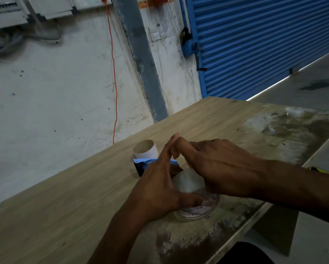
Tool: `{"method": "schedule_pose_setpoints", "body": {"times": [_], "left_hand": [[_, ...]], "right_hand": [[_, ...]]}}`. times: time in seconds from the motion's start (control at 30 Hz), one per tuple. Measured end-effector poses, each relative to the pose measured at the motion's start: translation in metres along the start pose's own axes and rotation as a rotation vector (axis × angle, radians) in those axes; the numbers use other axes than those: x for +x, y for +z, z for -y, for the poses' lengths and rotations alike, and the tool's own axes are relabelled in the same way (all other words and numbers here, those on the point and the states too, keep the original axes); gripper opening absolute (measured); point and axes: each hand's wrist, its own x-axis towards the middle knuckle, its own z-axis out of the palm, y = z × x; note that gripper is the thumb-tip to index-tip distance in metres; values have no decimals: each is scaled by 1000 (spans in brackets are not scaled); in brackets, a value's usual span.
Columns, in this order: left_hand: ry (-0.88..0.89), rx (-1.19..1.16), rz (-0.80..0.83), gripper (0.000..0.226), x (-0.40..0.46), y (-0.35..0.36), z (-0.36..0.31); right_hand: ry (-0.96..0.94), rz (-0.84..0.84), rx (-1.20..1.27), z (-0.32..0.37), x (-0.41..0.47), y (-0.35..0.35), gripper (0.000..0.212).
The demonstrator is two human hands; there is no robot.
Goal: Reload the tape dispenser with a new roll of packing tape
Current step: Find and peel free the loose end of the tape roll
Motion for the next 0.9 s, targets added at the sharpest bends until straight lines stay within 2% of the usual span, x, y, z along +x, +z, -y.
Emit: {"method": "schedule_pose_setpoints", "body": {"times": [0.1, 0.17, 0.33, 0.43, 0.53, 0.67, 0.83, 0.9], "left_hand": [[-17, -26, 0, 138, 1, 1, 2], [-33, -42, 16, 139, 1, 1, 0], [-80, -39, 70, 134, -1, -3, -4], [-83, -48, 60, 132, 0, -4, -5], [-87, -55, 79, 137, 0, -4, -1], [-68, -36, 86, 139, 0, -3, -2], [-90, 12, 50, 138, 0, -1, -2], [-113, 41, 44, 137, 0, -1, -4]], "right_hand": [[29, 162, 235, -6, 4, 1, 74], [49, 206, 423, -13, 5, 2, 65], [209, 112, 843, -30, 7, -9, 60], [283, 169, 994, -34, 8, -13, 57], [314, 193, 923, -34, 10, -11, 63], [331, 198, 816, -32, 13, -17, 59], [138, 91, 263, -8, 11, -22, 81], [118, 67, 154, 1, 8, -18, 92]]}}
